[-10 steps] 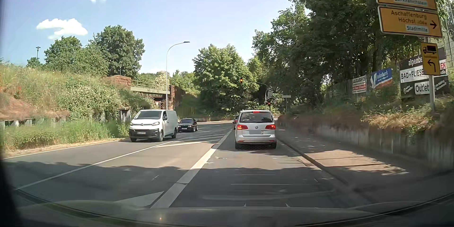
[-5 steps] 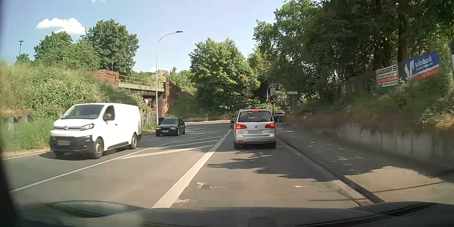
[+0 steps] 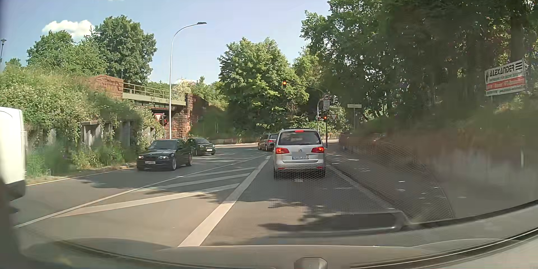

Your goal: Follow the waypoints while adhering to traffic rules and regulations

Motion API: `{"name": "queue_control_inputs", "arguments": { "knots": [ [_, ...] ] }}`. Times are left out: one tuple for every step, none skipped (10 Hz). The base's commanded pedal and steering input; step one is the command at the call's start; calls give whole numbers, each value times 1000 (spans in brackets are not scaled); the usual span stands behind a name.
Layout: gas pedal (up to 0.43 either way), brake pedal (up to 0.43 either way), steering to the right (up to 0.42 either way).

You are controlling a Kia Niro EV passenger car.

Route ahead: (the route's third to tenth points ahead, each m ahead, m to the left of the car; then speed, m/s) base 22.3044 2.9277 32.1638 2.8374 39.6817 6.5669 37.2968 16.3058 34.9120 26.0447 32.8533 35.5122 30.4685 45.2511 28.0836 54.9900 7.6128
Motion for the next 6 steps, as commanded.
{"name": "queue_control_inputs", "arguments": {
  "knots": [
    [0, 250, 5],
    [0, 262, 5],
    [0, 274, 4],
    [0, 274, 4],
    [0, 280, 4],
    [0, 287, 5]
  ]
}}
